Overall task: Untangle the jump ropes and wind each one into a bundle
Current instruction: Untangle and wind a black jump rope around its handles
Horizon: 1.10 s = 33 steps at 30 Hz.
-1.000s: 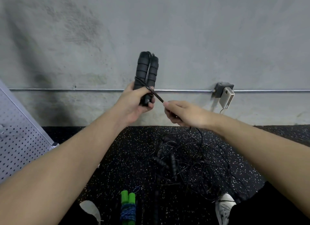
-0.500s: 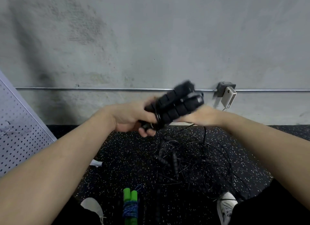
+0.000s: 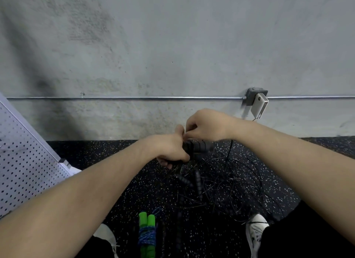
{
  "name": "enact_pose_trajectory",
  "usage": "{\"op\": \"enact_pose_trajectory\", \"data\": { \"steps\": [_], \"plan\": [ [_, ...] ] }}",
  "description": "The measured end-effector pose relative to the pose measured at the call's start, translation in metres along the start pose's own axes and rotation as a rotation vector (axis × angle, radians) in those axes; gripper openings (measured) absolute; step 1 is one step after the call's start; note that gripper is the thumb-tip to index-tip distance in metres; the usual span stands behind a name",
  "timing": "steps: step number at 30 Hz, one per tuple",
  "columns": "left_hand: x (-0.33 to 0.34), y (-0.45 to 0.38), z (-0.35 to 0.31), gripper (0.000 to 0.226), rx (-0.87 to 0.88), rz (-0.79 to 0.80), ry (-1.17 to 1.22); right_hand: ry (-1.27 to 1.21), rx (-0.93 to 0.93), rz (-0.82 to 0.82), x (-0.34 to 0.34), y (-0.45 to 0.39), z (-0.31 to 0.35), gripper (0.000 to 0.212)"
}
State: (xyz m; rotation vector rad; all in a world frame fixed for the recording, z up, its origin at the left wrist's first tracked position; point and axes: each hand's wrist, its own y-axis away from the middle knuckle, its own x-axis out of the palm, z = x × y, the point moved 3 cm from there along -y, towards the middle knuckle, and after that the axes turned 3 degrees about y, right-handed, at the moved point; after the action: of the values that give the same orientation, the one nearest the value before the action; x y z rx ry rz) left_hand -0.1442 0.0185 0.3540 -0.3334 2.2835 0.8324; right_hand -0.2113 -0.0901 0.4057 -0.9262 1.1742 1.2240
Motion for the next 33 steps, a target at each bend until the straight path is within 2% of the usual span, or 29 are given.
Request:
{"op": "enact_pose_trajectory", "data": {
  "steps": [3,6,8,11,14,16,19,24,28,30,33],
  "plan": [
    [-0.015,-0.005,0.002,0.043,0.017,-0.161,0.222,-0.035,0.027,-0.025,-0.009,-0.001,0.004,0.025],
    [-0.032,-0.007,0.002,0.041,0.062,-0.263,0.513,-0.272,0.149,-0.099,-0.016,-0.003,-0.001,0.025],
    [-0.042,-0.01,0.006,0.042,0.06,-0.314,0.727,-0.324,0.196,-0.105,-0.019,0.0,-0.002,0.027],
    [-0.063,-0.018,0.023,0.049,0.053,-0.358,1.161,-0.422,0.089,0.016,-0.017,0.01,-0.004,0.042],
    [-0.082,-0.016,0.034,0.057,0.152,-0.332,1.391,-0.49,0.032,0.025,-0.017,0.018,-0.014,0.04],
    [-0.084,-0.01,0.033,0.053,0.231,-0.288,1.451,-0.481,0.015,-0.006,-0.016,0.02,-0.021,0.038],
    [-0.078,0.003,0.024,0.041,0.369,-0.147,1.443,-0.534,0.029,0.046,-0.011,0.023,-0.03,0.038],
    [-0.067,0.025,0.016,0.054,0.415,0.002,1.336,-0.534,0.107,0.061,-0.01,0.032,-0.05,0.041],
    [-0.06,0.032,0.01,0.05,0.477,0.169,1.309,-0.59,0.135,0.098,-0.009,0.036,-0.057,0.046],
    [-0.056,0.034,0.007,0.055,0.491,0.266,1.285,-0.596,0.147,0.112,-0.008,0.038,-0.058,0.046],
    [-0.048,0.035,0.004,0.066,0.509,0.412,1.25,-0.615,0.139,0.209,0.001,0.039,-0.06,0.041]
  ]
}}
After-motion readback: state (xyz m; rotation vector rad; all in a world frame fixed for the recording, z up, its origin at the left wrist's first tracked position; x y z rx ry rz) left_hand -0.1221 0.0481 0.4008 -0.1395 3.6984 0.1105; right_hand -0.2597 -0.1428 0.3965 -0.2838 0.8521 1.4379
